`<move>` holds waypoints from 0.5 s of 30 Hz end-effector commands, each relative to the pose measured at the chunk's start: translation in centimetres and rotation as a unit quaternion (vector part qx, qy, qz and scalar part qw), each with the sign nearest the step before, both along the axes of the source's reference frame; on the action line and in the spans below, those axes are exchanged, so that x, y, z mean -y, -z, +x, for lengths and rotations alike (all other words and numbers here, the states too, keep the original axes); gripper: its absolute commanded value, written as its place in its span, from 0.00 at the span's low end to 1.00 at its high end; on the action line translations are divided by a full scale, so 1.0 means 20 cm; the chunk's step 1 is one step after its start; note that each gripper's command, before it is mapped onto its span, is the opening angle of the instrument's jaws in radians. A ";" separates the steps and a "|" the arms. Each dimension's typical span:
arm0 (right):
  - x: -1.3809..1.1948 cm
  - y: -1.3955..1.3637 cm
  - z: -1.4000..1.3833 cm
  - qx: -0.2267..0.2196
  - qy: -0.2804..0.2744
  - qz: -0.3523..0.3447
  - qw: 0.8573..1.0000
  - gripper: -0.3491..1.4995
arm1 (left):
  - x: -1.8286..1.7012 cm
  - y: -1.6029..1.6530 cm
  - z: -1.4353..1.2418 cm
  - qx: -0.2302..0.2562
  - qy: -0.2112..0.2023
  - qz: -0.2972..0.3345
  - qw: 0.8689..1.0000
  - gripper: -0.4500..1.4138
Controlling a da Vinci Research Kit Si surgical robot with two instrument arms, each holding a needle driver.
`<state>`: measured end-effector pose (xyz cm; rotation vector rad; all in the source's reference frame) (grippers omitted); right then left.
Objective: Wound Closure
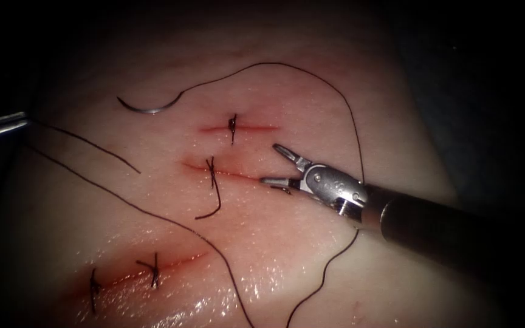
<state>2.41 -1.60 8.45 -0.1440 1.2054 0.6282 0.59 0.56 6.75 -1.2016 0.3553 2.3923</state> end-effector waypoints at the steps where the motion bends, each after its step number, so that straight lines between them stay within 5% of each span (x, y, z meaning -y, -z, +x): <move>1: -0.001 -0.003 0.005 -0.002 0.000 -0.002 1.000 0.99 | -0.001 -0.010 0.000 -0.006 0.002 -0.005 1.000 0.00; 5: -0.001 -0.003 0.005 0.006 0.009 0.005 1.000 0.99 | 0.002 -0.043 0.010 -0.056 0.055 0.001 0.997 0.00; 9: 0.000 -0.002 0.005 0.006 0.010 0.005 1.000 0.99 | 0.003 -0.079 0.027 -0.074 0.143 0.008 0.987 0.23; 11: 0.001 -0.002 0.005 0.007 0.012 0.005 1.000 0.99 | 0.004 -0.089 0.034 -0.056 0.152 0.014 0.987 0.25; 15: 0.002 -0.003 0.004 0.012 0.018 0.009 1.000 0.99 | 0.012 -0.104 0.047 -0.029 0.166 0.016 0.986 0.50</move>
